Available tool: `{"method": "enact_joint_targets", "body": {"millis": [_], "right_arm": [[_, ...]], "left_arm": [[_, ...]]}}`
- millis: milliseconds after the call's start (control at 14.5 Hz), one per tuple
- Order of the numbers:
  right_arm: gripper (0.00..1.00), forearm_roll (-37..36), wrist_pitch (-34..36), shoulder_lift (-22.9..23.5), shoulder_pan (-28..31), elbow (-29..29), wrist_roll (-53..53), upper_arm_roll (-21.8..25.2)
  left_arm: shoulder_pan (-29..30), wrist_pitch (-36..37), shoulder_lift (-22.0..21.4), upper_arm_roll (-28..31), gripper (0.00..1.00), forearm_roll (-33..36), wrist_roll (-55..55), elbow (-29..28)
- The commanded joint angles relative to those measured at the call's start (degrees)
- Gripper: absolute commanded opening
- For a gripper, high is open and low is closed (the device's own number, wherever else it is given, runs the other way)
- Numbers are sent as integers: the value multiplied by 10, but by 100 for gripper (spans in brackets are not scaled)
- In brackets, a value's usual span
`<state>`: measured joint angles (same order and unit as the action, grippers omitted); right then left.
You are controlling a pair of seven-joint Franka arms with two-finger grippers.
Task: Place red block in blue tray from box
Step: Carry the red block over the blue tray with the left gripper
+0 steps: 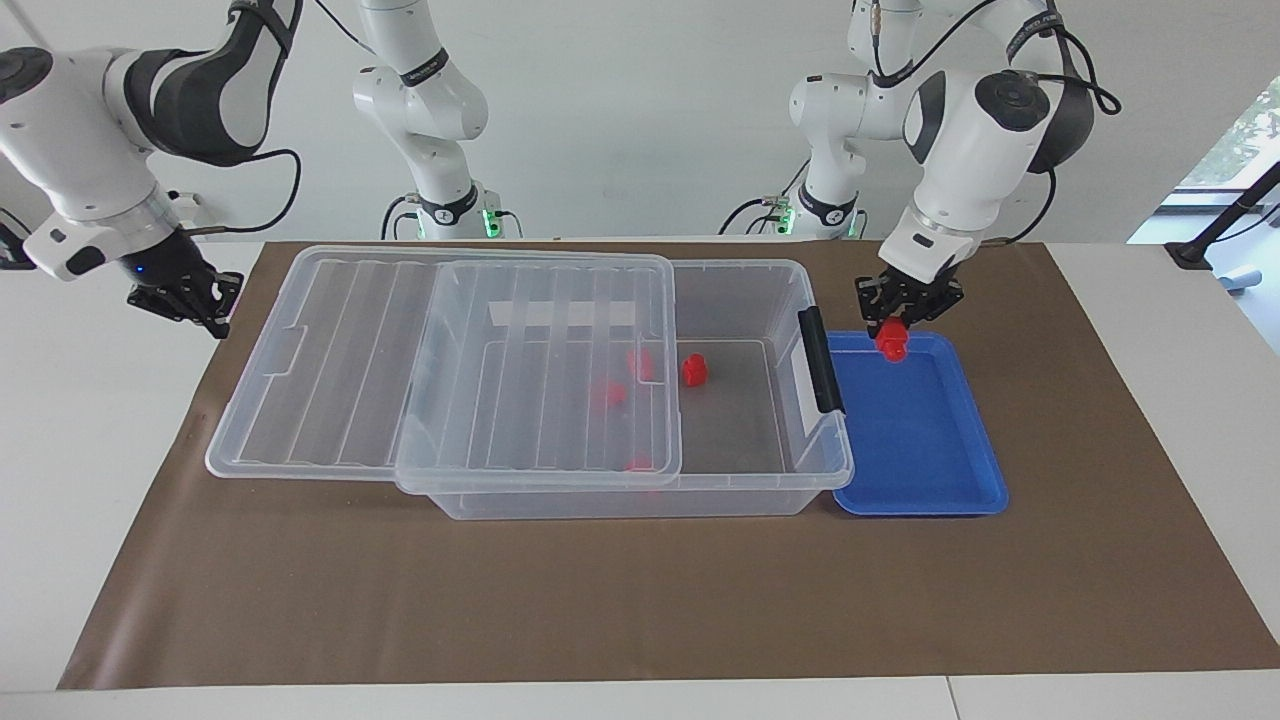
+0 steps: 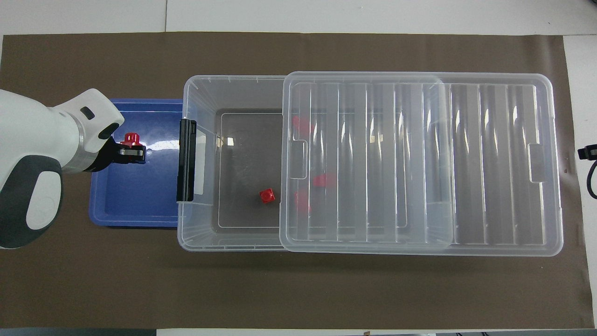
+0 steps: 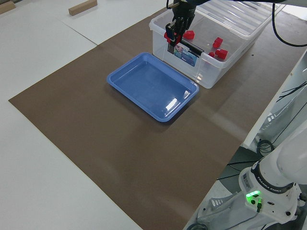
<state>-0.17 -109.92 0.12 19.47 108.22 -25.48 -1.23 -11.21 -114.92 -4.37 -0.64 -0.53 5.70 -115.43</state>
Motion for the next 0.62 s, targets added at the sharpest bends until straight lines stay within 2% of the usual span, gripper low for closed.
{"method": "enact_joint_targets", "body": {"millis": [0, 138, 345, 552], "right_arm": [[0, -3, -36, -2, 3, 32, -9, -6], [0, -3, -63, 0, 2, 52, -7, -7], [0, -1, -64, 0, -7, 57, 3, -8], [0, 0, -58, -1, -31, 57, 38, -11]], "left_arm": [[11, -74, 15, -5, 0, 4, -10, -43], [28, -109, 46, -5, 0, 3, -43, -51], [44, -157, 91, -5, 0, 3, -59, -58], [61, -234, 121, -5, 0, 3, -60, -92]]}}
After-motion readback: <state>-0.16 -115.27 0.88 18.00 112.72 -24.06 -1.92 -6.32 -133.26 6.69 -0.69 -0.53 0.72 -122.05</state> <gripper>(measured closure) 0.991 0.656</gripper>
